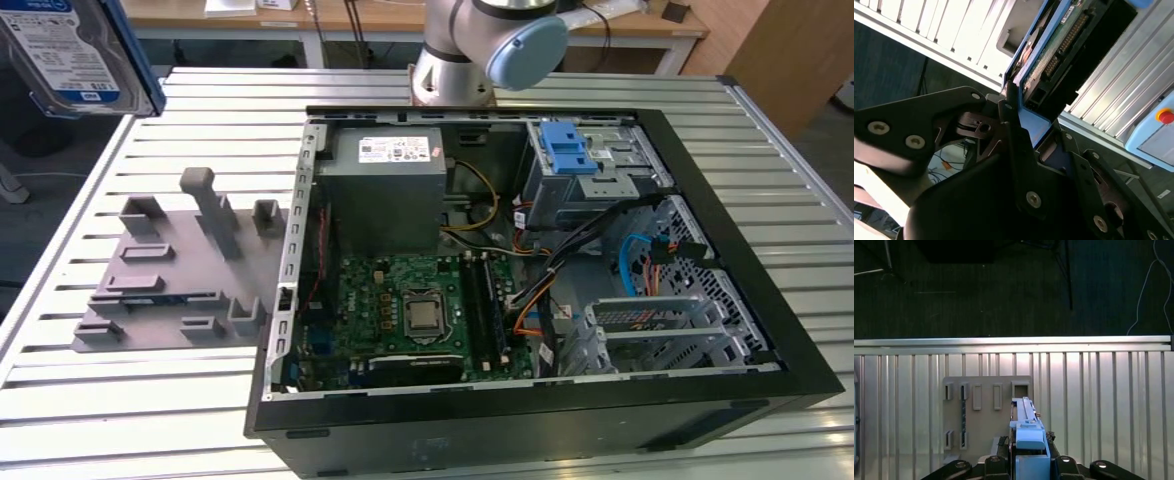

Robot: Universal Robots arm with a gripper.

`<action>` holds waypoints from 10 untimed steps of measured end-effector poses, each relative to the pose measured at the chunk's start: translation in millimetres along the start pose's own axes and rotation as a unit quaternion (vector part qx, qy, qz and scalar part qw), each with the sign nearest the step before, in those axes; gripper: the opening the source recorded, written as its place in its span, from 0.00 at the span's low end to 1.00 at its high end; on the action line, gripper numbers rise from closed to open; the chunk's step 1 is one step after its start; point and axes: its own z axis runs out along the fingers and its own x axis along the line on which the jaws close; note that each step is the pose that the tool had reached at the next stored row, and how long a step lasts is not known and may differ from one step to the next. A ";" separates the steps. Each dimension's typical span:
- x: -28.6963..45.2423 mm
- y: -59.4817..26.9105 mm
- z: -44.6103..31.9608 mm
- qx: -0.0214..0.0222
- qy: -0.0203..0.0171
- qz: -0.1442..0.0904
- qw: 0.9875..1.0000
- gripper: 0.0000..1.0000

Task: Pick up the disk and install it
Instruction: 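Pick up the disk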

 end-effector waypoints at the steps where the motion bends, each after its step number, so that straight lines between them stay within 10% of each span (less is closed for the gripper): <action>1: 1.7 -0.1 0.0 0.000 0.000 0.000 1.000 0.36; 10: 19.6 -1.8 -0.4 0.000 0.000 0.000 1.000 0.36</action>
